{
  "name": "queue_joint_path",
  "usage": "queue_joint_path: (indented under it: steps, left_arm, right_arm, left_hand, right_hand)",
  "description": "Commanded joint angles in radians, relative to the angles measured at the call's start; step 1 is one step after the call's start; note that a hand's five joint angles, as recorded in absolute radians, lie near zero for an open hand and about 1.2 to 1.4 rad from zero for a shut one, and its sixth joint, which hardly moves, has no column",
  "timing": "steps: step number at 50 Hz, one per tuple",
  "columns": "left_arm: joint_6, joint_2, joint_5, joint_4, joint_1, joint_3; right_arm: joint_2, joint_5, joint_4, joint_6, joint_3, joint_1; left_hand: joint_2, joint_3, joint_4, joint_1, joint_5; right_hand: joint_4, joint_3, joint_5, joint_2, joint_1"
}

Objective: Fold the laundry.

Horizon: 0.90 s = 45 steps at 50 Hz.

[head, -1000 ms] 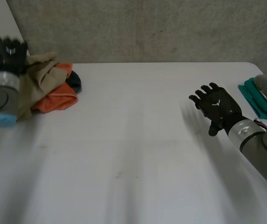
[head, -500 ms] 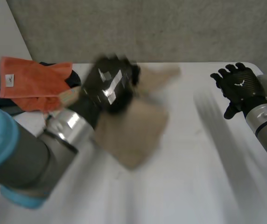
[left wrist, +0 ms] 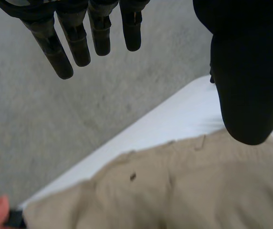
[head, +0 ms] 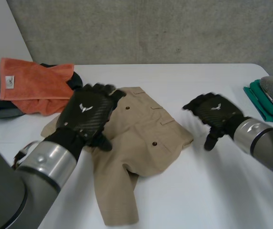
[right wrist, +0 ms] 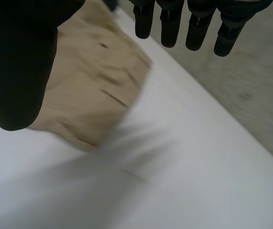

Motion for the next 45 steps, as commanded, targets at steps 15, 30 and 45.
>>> queue_joint_path:
  steps: [15, 30, 45]
  left_arm:
    - [-0.294, -0.200, -0.042, -0.196, 0.005, -0.047]
    - [-0.287, -0.266, -0.045, -0.049, -0.004, 0.041]
    - [-0.287, 0.220, 0.007, -0.055, 0.042, 0.338]
  right_arm:
    - [0.290, -0.017, -0.145, -0.229, -0.110, 0.110]
    - [0.397, 0.060, -0.289, -0.225, -0.223, 0.105]
    - [-0.130, 0.091, -0.113, -0.023, -0.364, 0.076]
  left_hand:
    - [0.135, 0.134, 0.141, 0.134, 0.153]
    - [1.142, 1.141, 1.148, 1.141, 1.160]
    - [1.142, 1.141, 1.148, 1.141, 1.160]
  right_hand:
    - [0.287, 0.288, 0.282, 0.288, 0.275]
    - [1.185, 1.186, 1.180, 1.186, 1.173]
    - [1.185, 1.186, 1.180, 1.186, 1.173]
